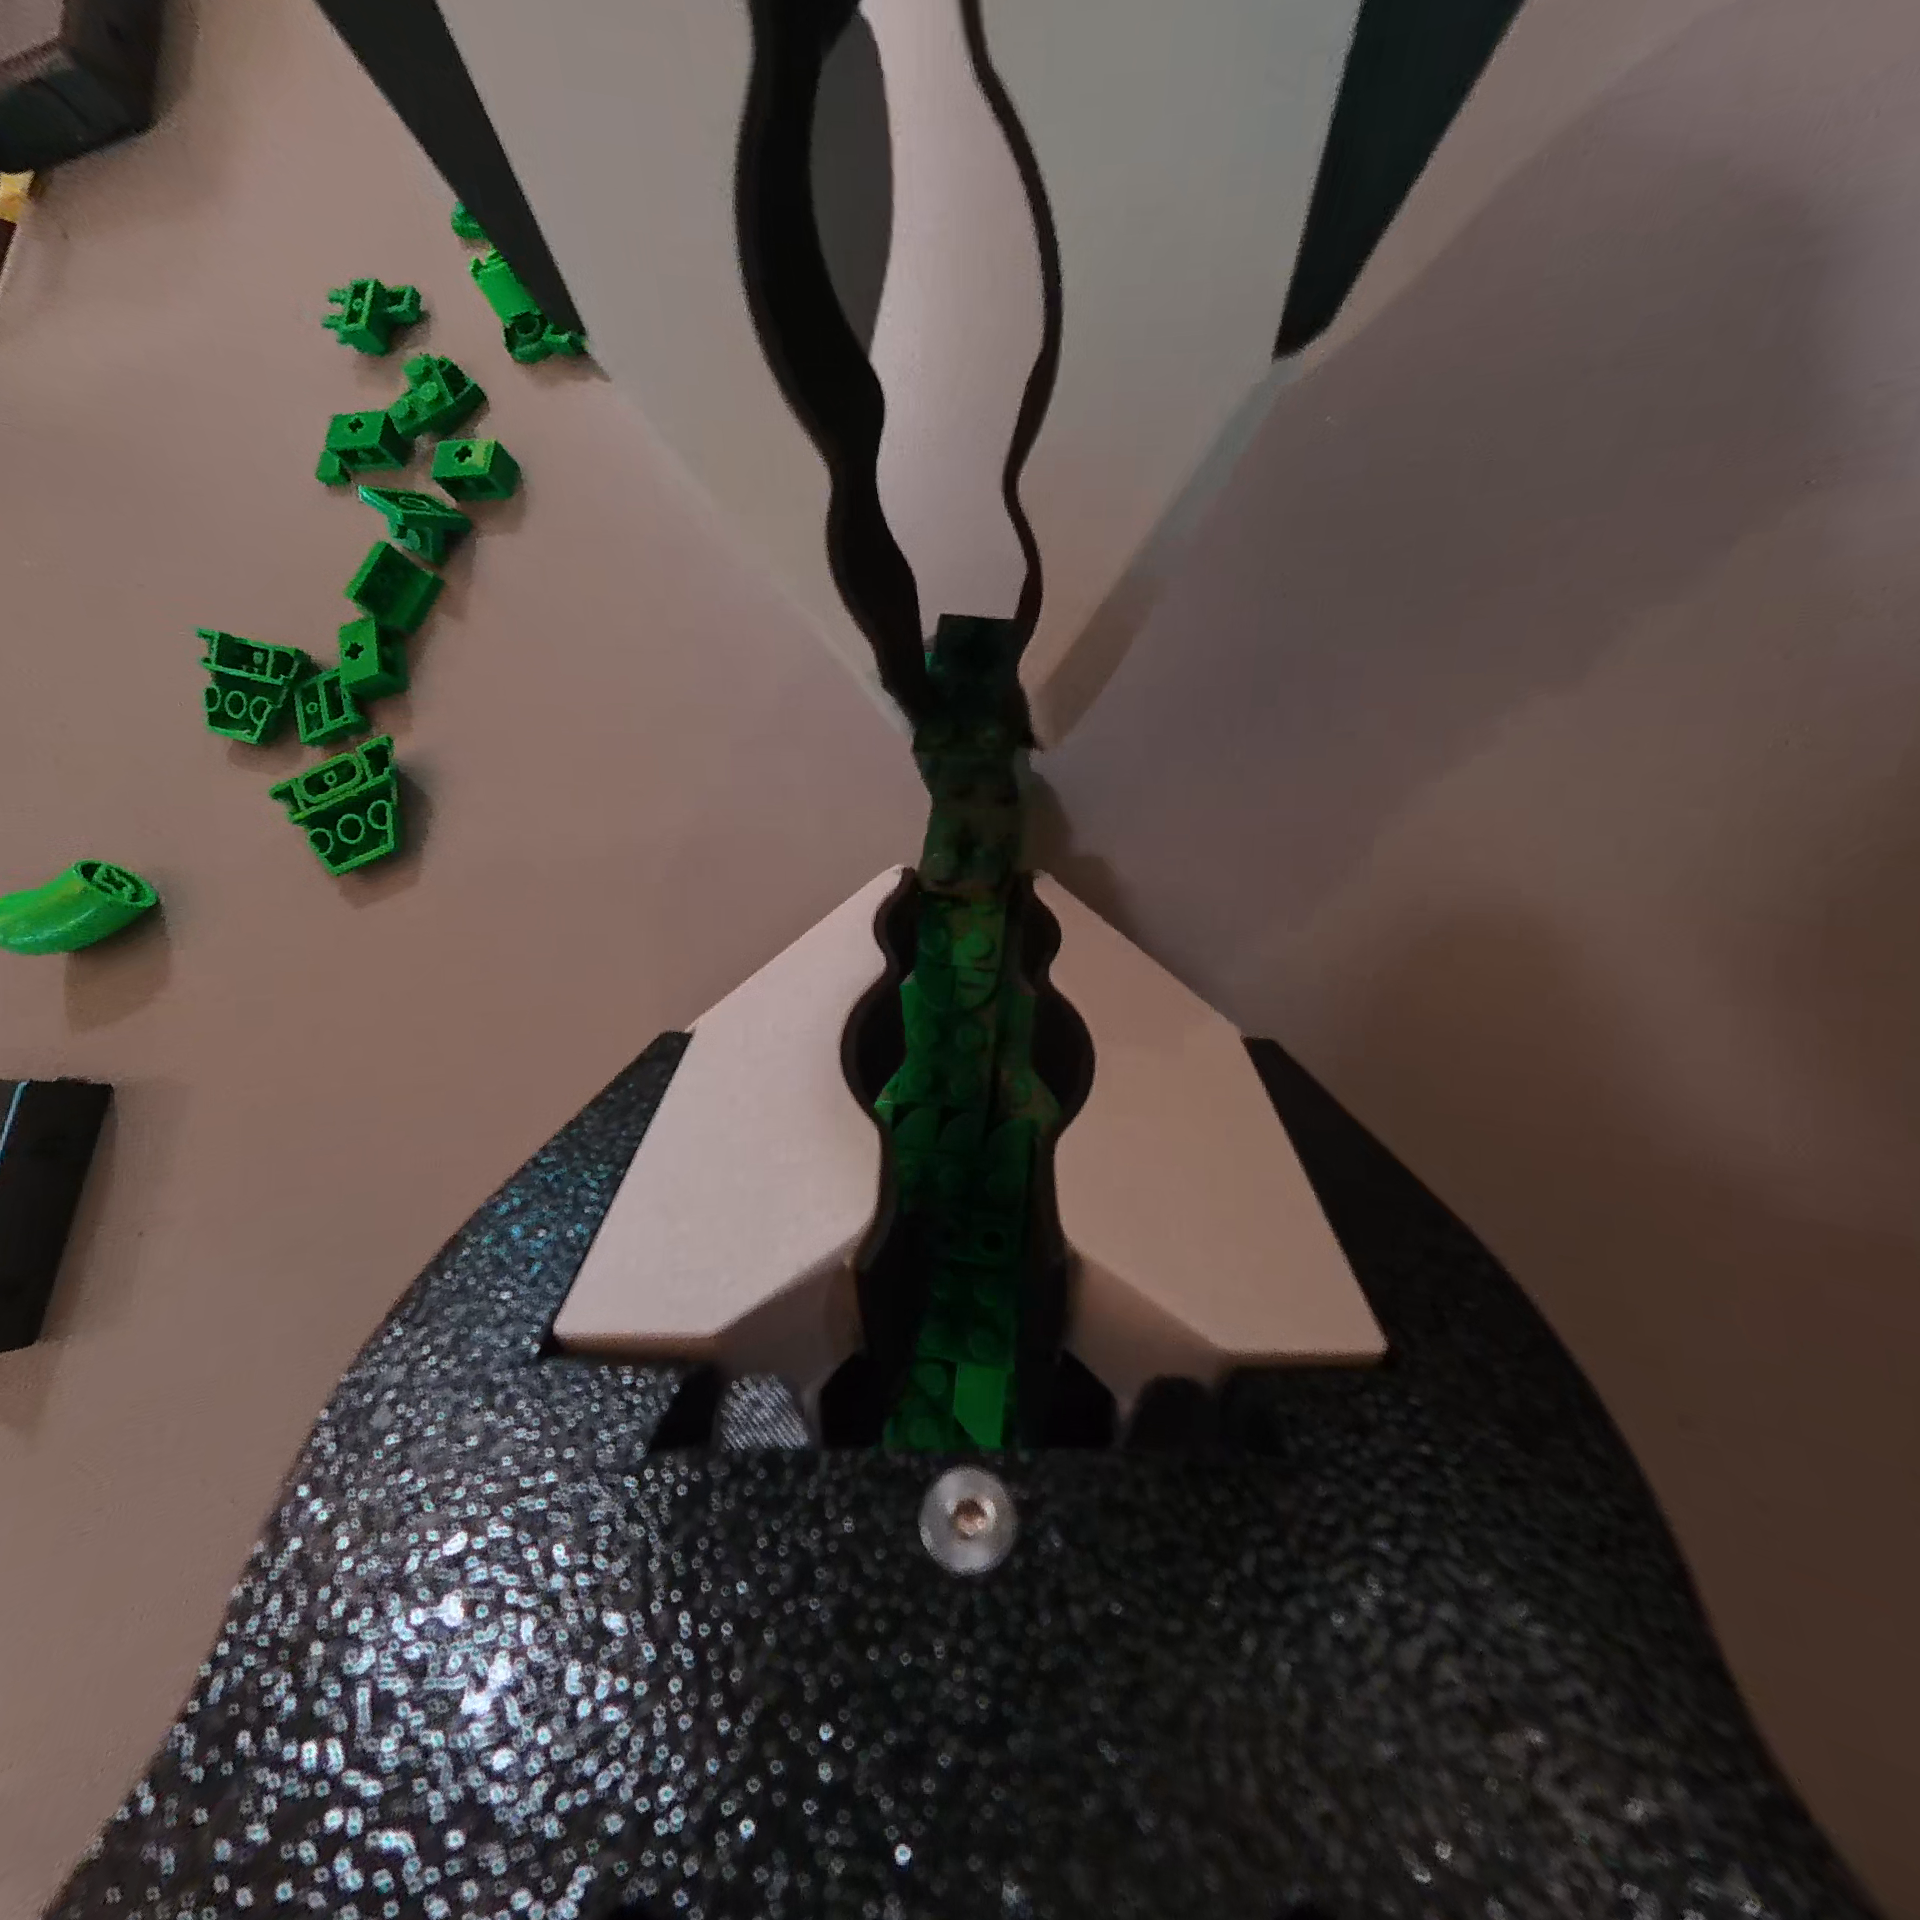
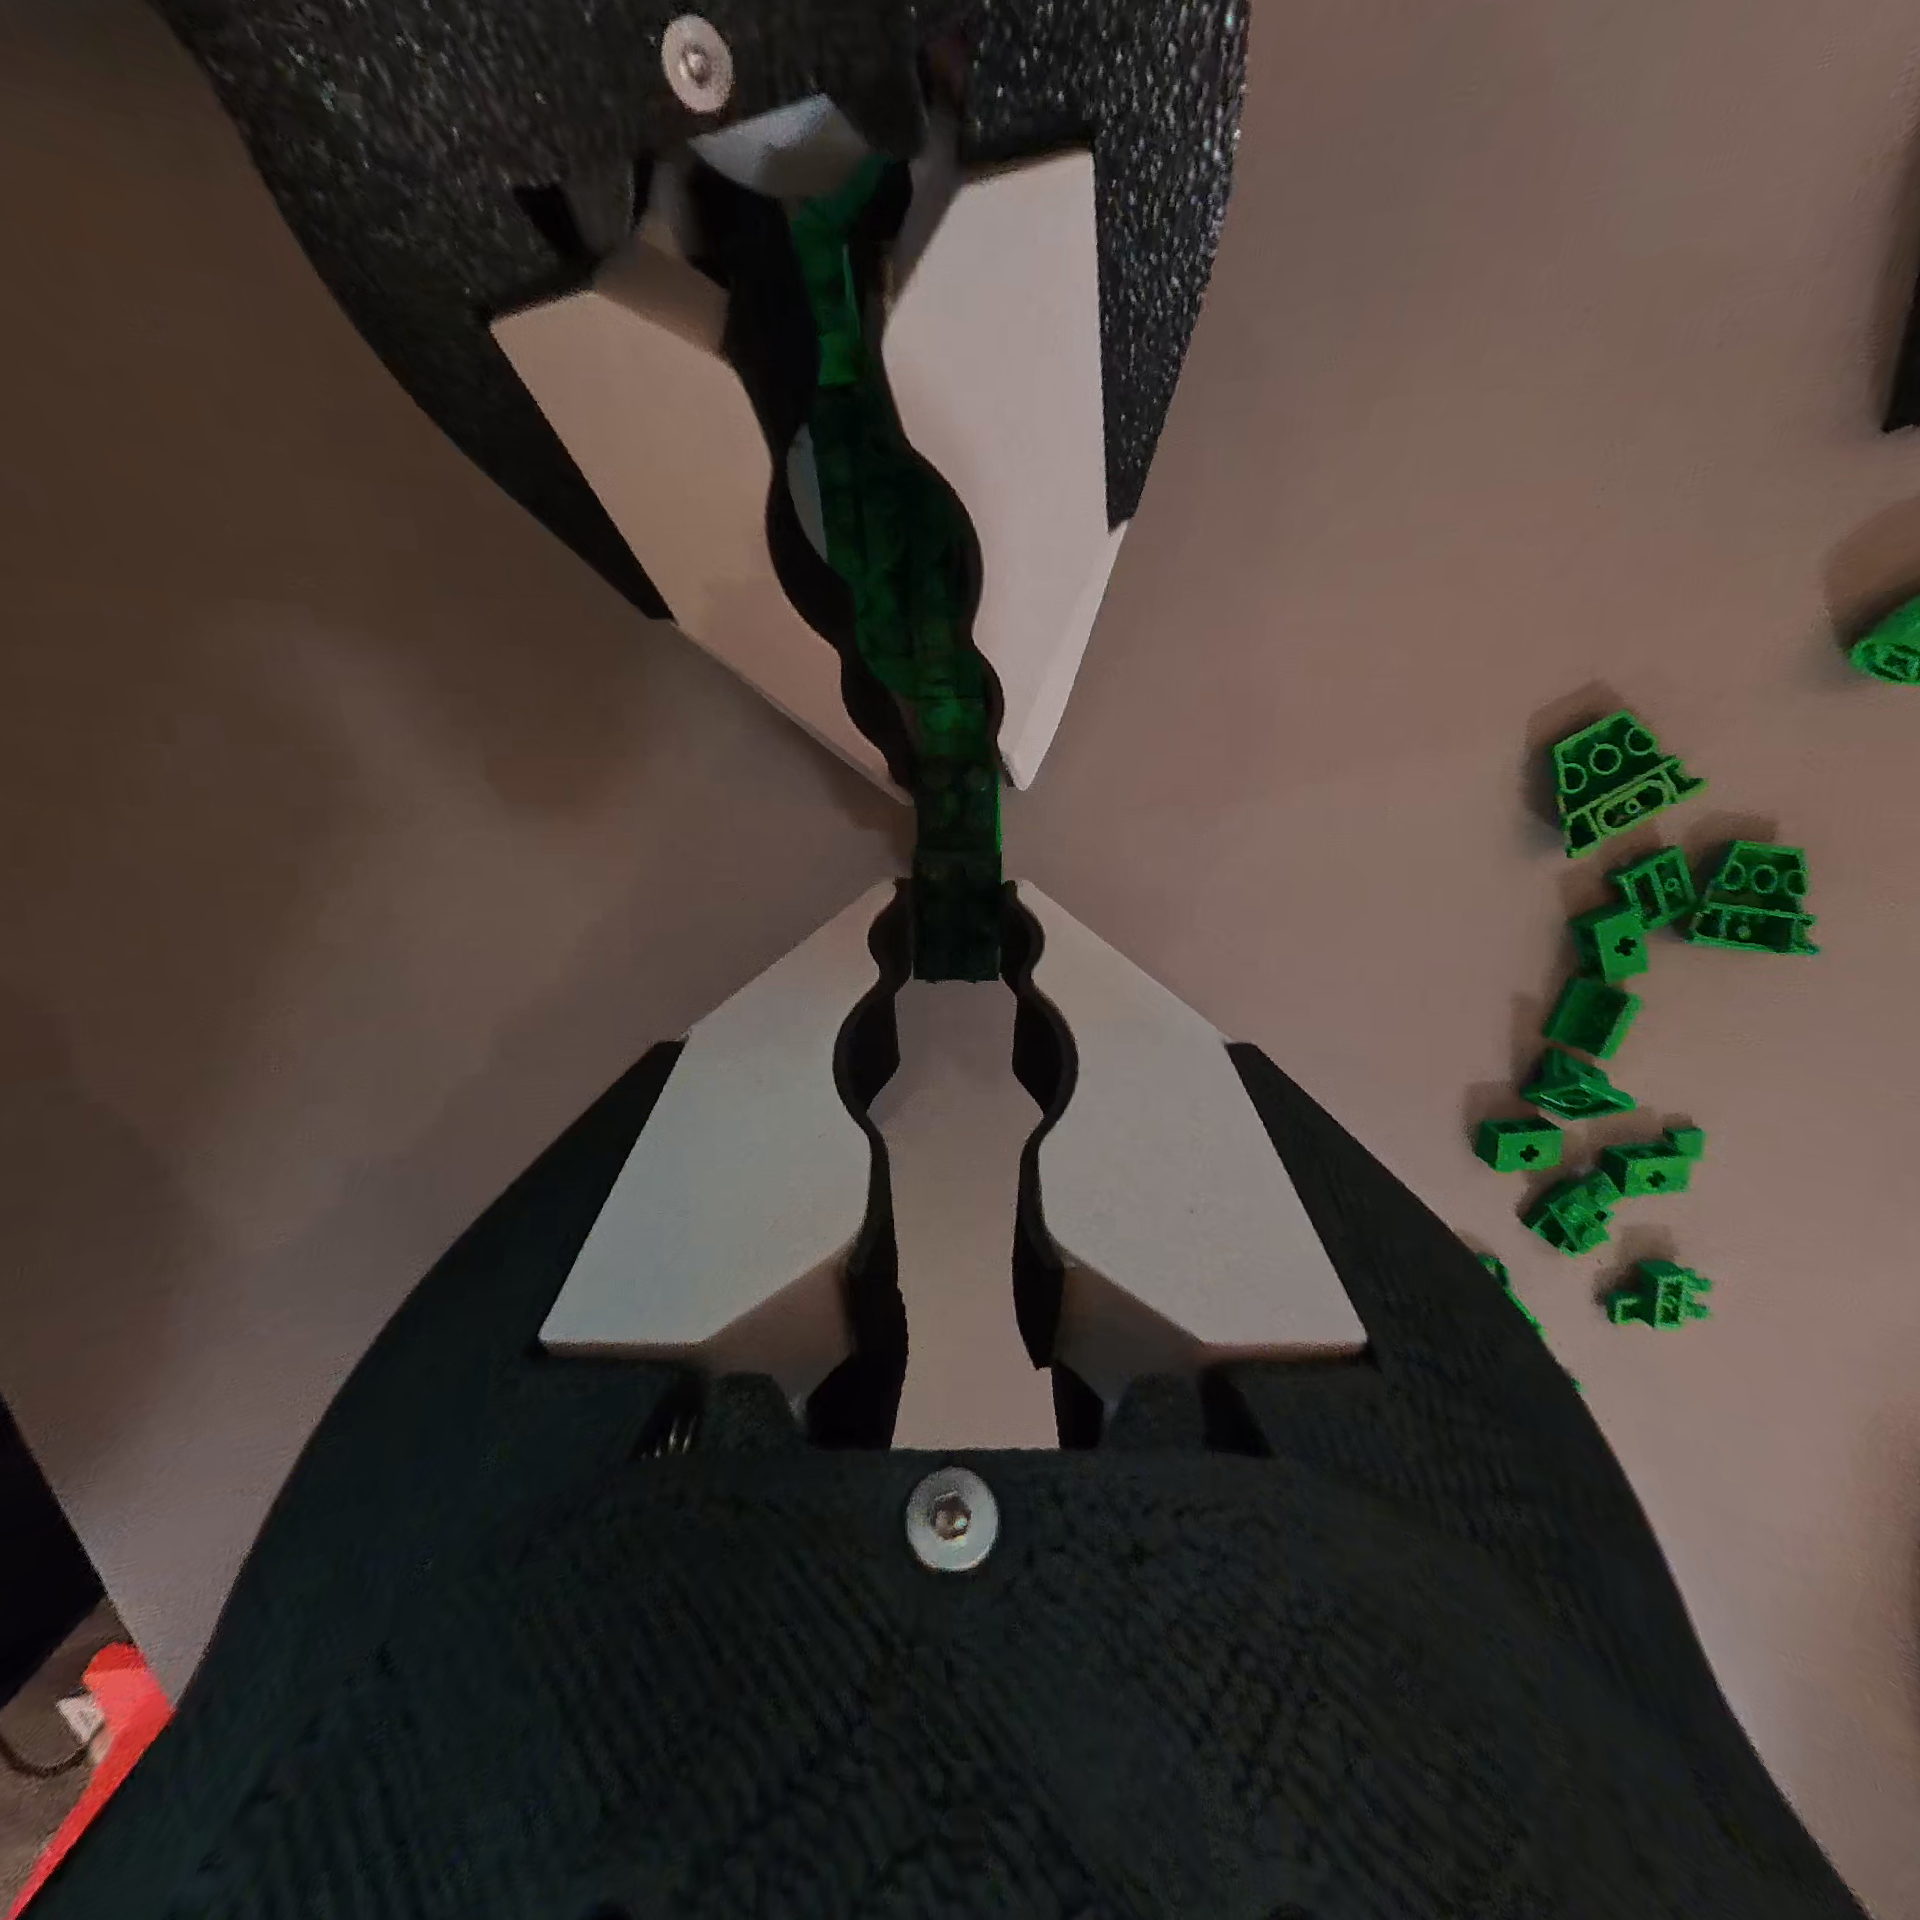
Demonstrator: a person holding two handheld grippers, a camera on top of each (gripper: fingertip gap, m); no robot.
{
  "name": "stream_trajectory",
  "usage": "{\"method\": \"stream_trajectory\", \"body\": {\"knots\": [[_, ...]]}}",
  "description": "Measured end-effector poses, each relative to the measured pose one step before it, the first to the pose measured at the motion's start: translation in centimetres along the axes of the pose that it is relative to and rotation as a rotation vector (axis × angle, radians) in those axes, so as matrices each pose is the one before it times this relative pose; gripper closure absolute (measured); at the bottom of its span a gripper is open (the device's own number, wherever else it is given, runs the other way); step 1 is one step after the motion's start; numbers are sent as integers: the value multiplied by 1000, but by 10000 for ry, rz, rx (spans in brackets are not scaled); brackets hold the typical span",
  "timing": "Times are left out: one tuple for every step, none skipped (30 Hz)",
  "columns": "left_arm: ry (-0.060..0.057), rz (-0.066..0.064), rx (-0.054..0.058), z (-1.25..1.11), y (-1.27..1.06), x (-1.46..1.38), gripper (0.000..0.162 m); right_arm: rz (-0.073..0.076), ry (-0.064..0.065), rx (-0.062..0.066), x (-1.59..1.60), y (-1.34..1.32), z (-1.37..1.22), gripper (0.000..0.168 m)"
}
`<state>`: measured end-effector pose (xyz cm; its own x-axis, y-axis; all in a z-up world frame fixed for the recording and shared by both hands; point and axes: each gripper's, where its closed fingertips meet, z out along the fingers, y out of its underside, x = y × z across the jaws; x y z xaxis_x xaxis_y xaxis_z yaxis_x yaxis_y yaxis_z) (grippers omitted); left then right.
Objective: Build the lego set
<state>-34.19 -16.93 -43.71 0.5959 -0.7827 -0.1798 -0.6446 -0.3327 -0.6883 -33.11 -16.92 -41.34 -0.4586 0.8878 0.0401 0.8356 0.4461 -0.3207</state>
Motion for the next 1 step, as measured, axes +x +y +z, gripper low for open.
{"method": "stream_trajectory", "body": {"knots": [[2,-4,0,-12,-1,-2,145,18,113,-52,10,12,-1,153]]}}
